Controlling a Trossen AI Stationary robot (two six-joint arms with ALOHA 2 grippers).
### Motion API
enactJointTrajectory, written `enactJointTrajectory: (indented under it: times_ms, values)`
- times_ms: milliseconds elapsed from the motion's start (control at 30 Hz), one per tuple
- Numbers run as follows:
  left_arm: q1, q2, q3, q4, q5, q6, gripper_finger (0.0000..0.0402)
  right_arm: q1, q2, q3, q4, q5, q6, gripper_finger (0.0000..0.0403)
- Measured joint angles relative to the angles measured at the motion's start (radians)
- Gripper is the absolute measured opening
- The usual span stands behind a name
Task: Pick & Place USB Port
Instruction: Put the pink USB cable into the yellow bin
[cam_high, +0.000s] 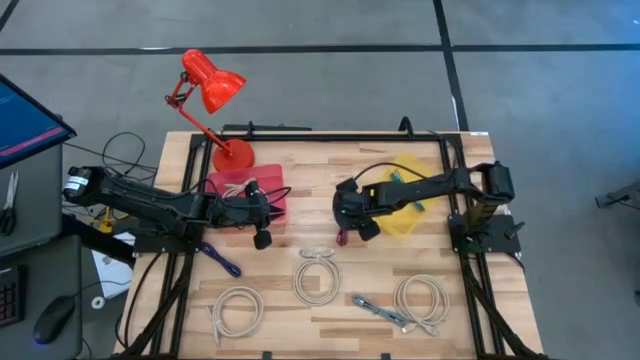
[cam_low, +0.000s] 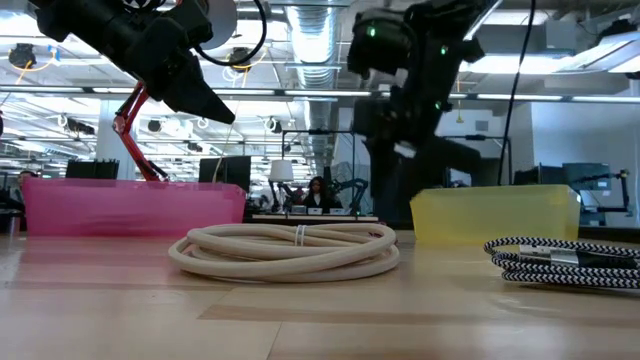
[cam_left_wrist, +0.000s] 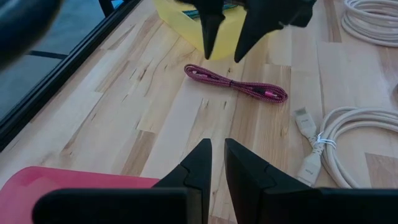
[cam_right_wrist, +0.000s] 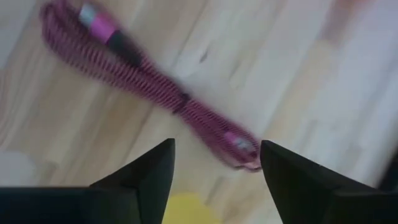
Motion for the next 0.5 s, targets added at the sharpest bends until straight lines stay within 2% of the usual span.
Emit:
enactJointTrajectory:
  times_ms: [367, 500]
  values:
    - [0.000, 0.000, 0.000, 0.000, 0.000, 0.000, 0.0043, 0.002, 0.047, 0.018, 0.008, -0.005, 0.000, 0.0218]
    - [0.000, 0.000, 0.000, 0.000, 0.000, 0.000, 0.0043, 0.002, 0.075, 0.035, 0.006, -0.068, -0.001, 0.0219]
